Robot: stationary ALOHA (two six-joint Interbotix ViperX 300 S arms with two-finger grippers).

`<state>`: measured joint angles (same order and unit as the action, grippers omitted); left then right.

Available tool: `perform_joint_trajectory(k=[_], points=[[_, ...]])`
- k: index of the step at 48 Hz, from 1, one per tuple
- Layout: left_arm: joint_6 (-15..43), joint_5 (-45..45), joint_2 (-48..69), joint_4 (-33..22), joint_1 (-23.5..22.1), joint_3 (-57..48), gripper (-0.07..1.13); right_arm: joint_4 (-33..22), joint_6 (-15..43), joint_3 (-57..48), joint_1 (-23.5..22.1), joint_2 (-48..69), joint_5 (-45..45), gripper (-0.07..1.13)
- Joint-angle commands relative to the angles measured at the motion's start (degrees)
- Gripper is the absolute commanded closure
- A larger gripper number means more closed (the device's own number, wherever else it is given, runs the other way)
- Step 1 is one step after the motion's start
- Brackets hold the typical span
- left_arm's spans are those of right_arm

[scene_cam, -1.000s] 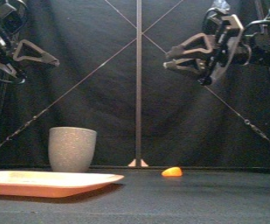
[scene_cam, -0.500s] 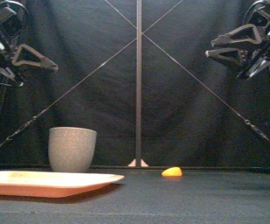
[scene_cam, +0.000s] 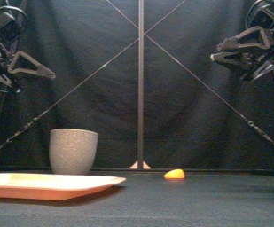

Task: Pick the chip then place it in the grey bowl
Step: Drop chip in the grey bowl and return to neutral

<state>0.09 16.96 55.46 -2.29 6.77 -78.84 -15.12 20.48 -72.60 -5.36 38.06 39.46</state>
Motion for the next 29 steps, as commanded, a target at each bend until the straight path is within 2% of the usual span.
perform_joint_trajectory(k=[1, 29], points=[[0.1, 0.5, -0.1, -0.1, 0.1, 0.6, 1.01, -1.5, -0.1, 1.2, 0.0, 0.2, 0.2, 0.32], [0.1, 2.4, -0.1, 0.2, -0.4, 0.6, 1.01, -5.5, 0.0, 0.8, 0.1, 0.1, 0.2, 0.33]])
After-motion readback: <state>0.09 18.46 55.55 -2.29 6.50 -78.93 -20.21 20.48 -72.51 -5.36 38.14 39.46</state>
